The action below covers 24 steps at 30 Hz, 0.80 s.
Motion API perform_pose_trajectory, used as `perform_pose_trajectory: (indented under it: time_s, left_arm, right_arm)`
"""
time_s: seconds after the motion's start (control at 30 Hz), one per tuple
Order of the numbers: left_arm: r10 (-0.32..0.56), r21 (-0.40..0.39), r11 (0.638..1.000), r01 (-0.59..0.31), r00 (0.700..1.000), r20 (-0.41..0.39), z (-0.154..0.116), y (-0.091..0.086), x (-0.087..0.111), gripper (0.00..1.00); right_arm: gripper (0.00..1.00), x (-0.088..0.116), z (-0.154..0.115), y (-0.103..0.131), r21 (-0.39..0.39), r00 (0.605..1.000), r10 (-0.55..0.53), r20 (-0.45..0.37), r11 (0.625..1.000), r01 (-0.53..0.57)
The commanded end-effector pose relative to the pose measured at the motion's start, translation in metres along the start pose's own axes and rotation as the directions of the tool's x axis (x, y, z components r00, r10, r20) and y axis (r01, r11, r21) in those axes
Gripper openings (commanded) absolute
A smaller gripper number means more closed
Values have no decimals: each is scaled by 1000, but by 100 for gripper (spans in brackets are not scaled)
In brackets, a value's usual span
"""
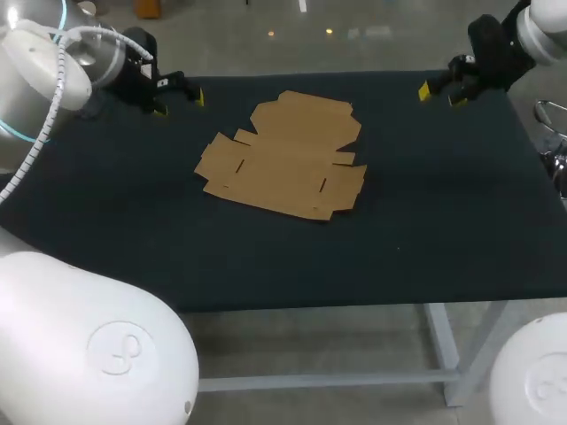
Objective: Assemble the packaging by folding the flat box into shape, placing the metal phone stand inside, and closing the box properly
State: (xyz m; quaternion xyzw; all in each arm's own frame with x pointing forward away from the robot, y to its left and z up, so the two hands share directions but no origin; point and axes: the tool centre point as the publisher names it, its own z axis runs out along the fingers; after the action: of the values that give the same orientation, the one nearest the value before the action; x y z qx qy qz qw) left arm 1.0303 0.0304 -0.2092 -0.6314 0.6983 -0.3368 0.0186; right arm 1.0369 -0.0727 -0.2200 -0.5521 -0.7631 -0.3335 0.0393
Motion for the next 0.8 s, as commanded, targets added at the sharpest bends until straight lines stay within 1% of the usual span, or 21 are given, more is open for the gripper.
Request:
perform_pose_trajectory:
  time_s: [0.03,0.1,0.13,0.17,0.2,0.23,0.27,0.3,0.33,0.37,0.4,0.47,0.5,0.57,0.63,0.7,0.77,0.8]
  left_arm:
    - [-1,-117,993,2,1000,7,-2,-3,2,100]
    - [-1,-117,993,2,1000,7,-2,-3,2,100]
    - [-6,-131,991,6,1000,2,-1,-5,0,100]
    - [11,-142,990,-13,1000,-16,-1,-6,-1,100]
    - [-14,-142,990,15,1000,3,-2,-7,-4,100]
    - [-16,-160,987,16,1000,5,-1,-9,-5,100]
    - [-8,-174,985,7,1000,-6,-1,-9,-6,100]
    - [-28,-188,982,26,1000,-5,0,-10,-8,100]
    - [-21,-209,978,19,1000,-10,0,-11,-8,100]
    - [-13,-224,975,8,1000,-22,1,-11,-8,100]
    - [-34,-245,969,29,999,-17,1,-11,-9,100]
    - [-22,-258,966,19,1000,-6,3,-10,-9,100]
    - [-23,-273,962,18,1000,-13,3,-8,-10,100]
    - [-19,-281,960,15,1000,-12,4,-5,-11,100]
    - [-24,-294,956,19,1000,-14,5,-2,-13,100]
    - [-43,-293,955,37,999,-16,5,1,-17,100]
    - [-50,-294,955,40,998,-25,4,4,-21,100]
    - [-52,-294,955,42,998,-27,3,5,-23,100]
  right_arm:
    - [100,-1,-1,1,7,1000,0,-5,1000,0]
    - [100,-1,-1,1,7,1000,0,-5,1000,0]
    - [100,-1,-1,1,7,1000,0,-5,1000,0]
    - [100,-1,-1,1,7,1000,0,-5,1000,0]
    - [100,-1,-1,1,7,1000,0,-5,1000,0]
    - [100,-1,-1,1,7,1000,0,-5,1000,0]
    - [100,-1,1,2,10,1000,18,-10,1000,-18]
    - [100,-1,6,1,25,999,52,0,998,-52]
    - [100,0,8,0,28,998,69,6,997,-69]
    - [100,0,12,-3,39,996,86,-6,996,-86]
    - [100,1,15,-5,49,994,113,1,992,-113]
    - [100,2,19,-9,73,990,141,-15,988,-140]
    - [100,3,20,-12,76,986,169,-4,983,-168]
    - [100,6,23,-18,94,978,207,-30,975,-203]
    - [100,10,25,-24,98,970,242,-26,966,-238]
    - [100,16,27,-30,112,958,281,-65,956,-273]
    - [100,18,27,-34,118,945,319,-70,943,-310]
    - [100,19,27,-36,120,937,340,-85,937,-329]
